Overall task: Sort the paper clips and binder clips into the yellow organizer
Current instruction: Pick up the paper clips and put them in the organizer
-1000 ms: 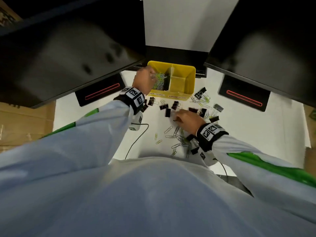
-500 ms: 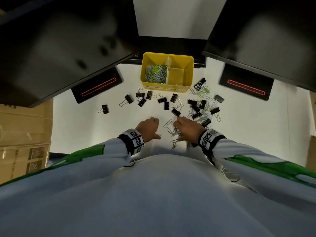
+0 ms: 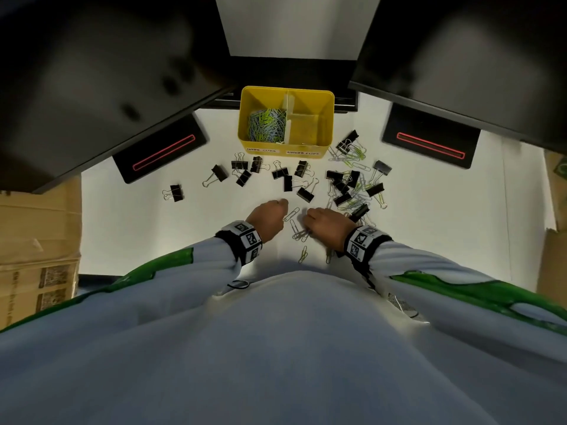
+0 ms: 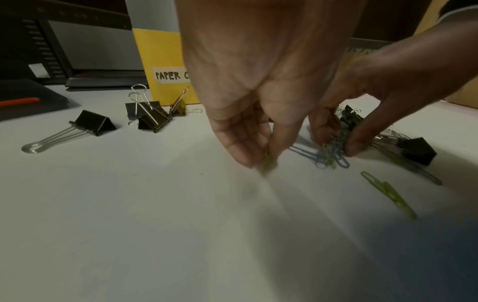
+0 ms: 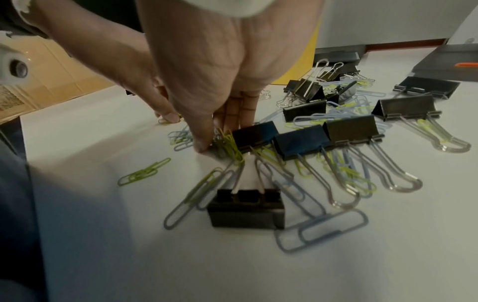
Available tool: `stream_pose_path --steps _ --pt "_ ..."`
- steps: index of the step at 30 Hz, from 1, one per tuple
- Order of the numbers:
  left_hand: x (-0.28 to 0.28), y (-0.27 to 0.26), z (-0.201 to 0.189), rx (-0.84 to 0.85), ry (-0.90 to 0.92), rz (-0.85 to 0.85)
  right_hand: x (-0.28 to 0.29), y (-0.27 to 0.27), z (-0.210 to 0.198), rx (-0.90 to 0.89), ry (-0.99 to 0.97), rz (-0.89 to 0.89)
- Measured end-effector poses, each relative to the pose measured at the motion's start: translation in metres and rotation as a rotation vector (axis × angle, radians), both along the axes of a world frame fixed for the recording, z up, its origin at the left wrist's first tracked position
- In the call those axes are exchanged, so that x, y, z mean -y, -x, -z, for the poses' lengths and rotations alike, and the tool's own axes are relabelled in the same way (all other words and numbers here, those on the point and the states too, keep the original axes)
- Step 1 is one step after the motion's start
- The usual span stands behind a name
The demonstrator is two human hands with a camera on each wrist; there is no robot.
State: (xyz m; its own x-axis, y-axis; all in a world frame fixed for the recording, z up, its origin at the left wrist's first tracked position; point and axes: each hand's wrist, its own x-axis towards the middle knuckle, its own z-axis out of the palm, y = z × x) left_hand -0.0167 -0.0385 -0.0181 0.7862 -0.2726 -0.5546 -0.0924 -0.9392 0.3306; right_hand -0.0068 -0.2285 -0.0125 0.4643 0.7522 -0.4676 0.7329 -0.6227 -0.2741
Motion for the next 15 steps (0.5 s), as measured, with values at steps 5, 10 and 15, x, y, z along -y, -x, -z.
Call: stream_pose_path --steps 5,10,15 --pt "0.005 -0.005 0.000 -0.024 0.034 -0.049 -0.001 -0.009 0.000 -0.008 -0.012 0.035" --pt "-0.012 -0.008 -0.002 0.007 0.231 -0.227 0.006 -0.023 -0.021 -0.192 -0.203 0.263" --pt "-0.036 -0.035 -0.033 0.144 0.422 -0.470 -0.007 -0.054 -0.056 -0.259 -0.437 0.499"
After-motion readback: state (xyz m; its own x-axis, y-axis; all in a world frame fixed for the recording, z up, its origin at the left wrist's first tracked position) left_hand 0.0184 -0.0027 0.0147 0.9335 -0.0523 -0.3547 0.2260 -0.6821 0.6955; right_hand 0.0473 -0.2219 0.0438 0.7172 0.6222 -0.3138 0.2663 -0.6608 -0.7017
